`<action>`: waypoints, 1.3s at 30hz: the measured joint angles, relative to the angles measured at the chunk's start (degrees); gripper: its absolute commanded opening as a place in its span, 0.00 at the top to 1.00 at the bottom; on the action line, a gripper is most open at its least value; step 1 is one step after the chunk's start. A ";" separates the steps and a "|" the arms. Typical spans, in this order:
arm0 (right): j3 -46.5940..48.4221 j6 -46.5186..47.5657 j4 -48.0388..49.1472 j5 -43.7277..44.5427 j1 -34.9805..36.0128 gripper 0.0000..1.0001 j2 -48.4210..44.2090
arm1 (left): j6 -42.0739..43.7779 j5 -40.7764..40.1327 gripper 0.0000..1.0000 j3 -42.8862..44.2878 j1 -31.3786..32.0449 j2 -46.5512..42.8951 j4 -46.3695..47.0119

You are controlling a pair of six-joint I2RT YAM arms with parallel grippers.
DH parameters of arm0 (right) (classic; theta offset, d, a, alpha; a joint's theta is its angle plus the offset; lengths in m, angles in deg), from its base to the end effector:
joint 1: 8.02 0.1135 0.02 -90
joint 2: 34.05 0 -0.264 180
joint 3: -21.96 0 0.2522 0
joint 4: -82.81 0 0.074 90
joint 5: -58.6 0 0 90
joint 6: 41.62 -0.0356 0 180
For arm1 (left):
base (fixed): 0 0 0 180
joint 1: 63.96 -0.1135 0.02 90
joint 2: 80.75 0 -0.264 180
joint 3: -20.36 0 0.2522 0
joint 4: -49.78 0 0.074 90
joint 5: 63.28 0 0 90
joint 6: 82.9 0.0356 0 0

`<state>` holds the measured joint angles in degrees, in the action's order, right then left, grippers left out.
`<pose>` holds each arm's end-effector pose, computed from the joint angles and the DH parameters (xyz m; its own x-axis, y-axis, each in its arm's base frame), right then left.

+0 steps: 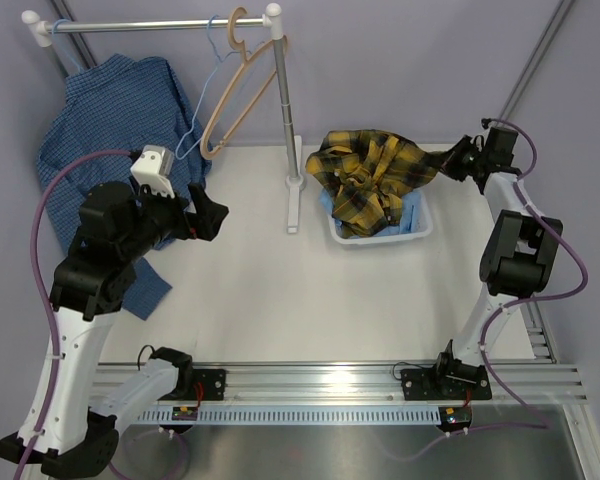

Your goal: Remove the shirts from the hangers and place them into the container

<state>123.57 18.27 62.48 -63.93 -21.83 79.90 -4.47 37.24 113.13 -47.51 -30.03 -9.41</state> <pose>0.4523 -0.0915 0.2447 -0.5730 0.5764 -0.5826 0.0568 0.7371 0.6734 0.1365 -0.0471 0.4546 -0.3663 -0.0975 -0.9254 0.3800 0.8921 -0.2444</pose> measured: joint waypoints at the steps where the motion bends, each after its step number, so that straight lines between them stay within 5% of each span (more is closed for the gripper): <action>1: 0.00 1.95 -0.68 0.26 0.35 1.00 -1.25 | 0.00 0.00 0.01 -0.04 0.00 0.02 -0.02; 5: 0.28 12.04 -6.78 4.52 4.02 1.00 -7.28 | 0.02 0.02 0.01 -0.09 0.00 0.17 -0.02; 13: 4.83 25.46 -20.37 18.97 24.26 1.00 -11.47 | 0.15 0.20 0.01 -0.09 0.00 1.86 0.00; 26: 10.23 14.73 -36.09 25.79 26.91 0.99 6.12 | 0.11 0.85 0.01 -1.64 0.00 1.27 -0.17; 29: 12.11 12.13 -38.25 25.00 26.01 0.91 6.86 | 0.11 0.85 0.01 -1.79 0.00 0.61 -0.22; 36: 14.36 11.93 -42.32 25.59 25.75 0.43 5.75 | 0.11 0.85 0.01 -1.97 0.00 -0.85 -0.22; 39: 17.03 13.07 -45.57 27.04 25.75 0.36 3.61 | 0.11 0.85 0.01 -1.99 0.00 -0.85 -0.22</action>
<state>140.60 31.34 16.91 -36.89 3.92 83.50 -4.36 38.10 111.14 -47.51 -30.88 -9.63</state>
